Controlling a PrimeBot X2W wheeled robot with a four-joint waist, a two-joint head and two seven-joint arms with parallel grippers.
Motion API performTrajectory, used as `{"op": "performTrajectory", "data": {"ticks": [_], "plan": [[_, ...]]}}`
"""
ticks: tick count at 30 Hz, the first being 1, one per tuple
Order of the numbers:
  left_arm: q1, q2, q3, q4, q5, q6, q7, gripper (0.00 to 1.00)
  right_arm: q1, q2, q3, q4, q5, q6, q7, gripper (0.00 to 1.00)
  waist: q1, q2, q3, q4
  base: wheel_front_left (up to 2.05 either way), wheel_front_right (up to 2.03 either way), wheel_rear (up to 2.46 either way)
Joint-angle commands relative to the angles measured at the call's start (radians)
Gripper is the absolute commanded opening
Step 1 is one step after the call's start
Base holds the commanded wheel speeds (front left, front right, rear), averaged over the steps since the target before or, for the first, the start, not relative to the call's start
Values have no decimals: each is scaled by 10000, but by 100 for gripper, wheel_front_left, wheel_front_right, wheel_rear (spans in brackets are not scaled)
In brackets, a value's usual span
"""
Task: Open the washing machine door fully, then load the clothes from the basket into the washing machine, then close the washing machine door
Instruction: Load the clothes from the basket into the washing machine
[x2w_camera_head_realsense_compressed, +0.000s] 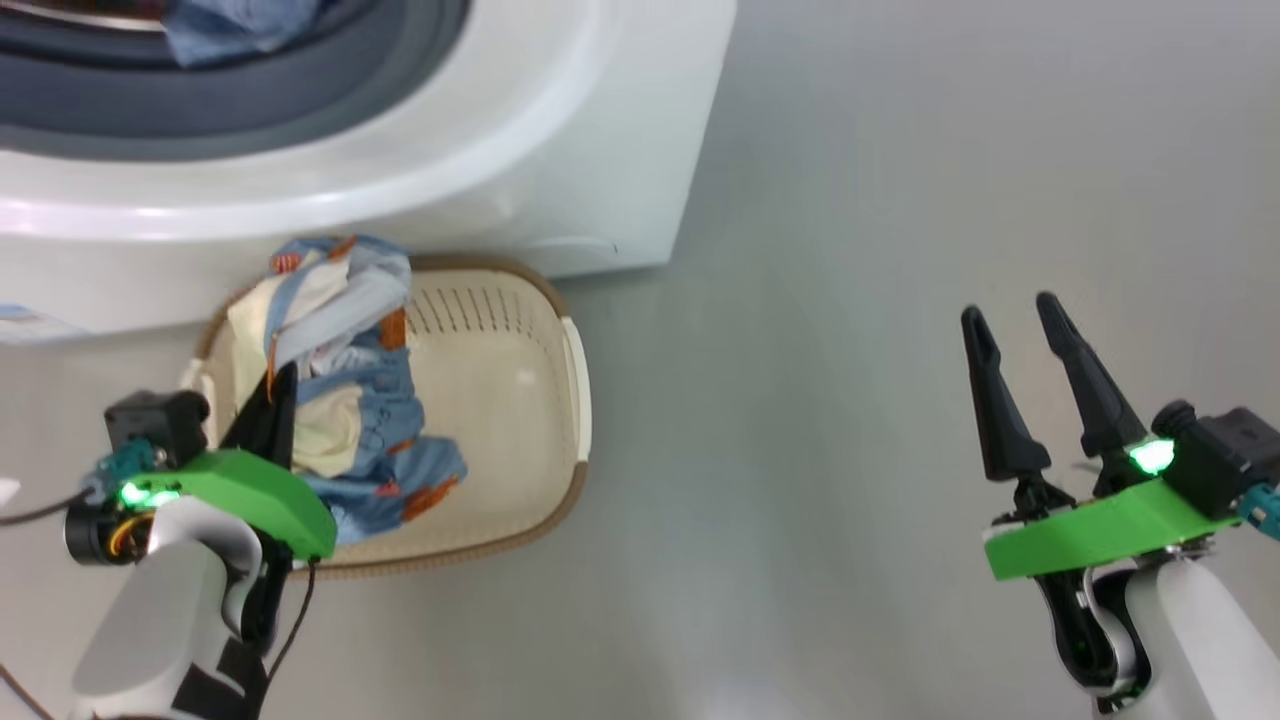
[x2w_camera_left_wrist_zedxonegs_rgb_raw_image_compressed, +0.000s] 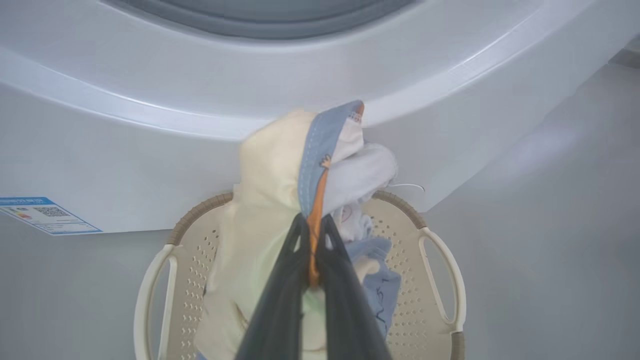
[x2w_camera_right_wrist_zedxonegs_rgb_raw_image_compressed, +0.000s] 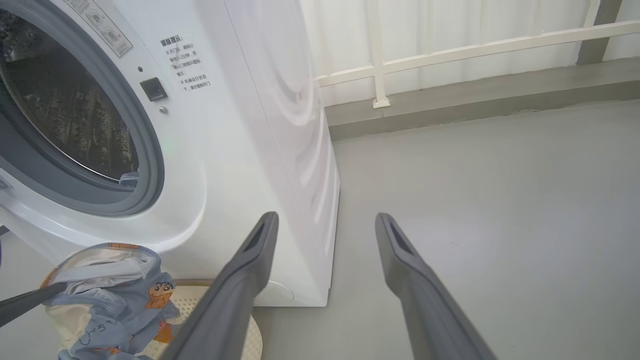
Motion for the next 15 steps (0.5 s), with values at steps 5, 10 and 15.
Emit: {"op": "performTrajectory", "data": {"ticks": [5,10,15], "plan": [[847,283,752,-1005,480,17,-107,0,624,-219,81,-116,91,56,-78,100,-1,0,-1473,393,0,0,0],[1675,248,1199,-1837,863,11,-108,0,1055,-263,82,-57,125,56,-78,100,-1,0,-2133,422,0,0,0],[2650,153,1735,-2762,1145,19,-108,0,1520,-293,45,9,166,56,-78,100,-1,0,-2730,473,0,0,0]]}}
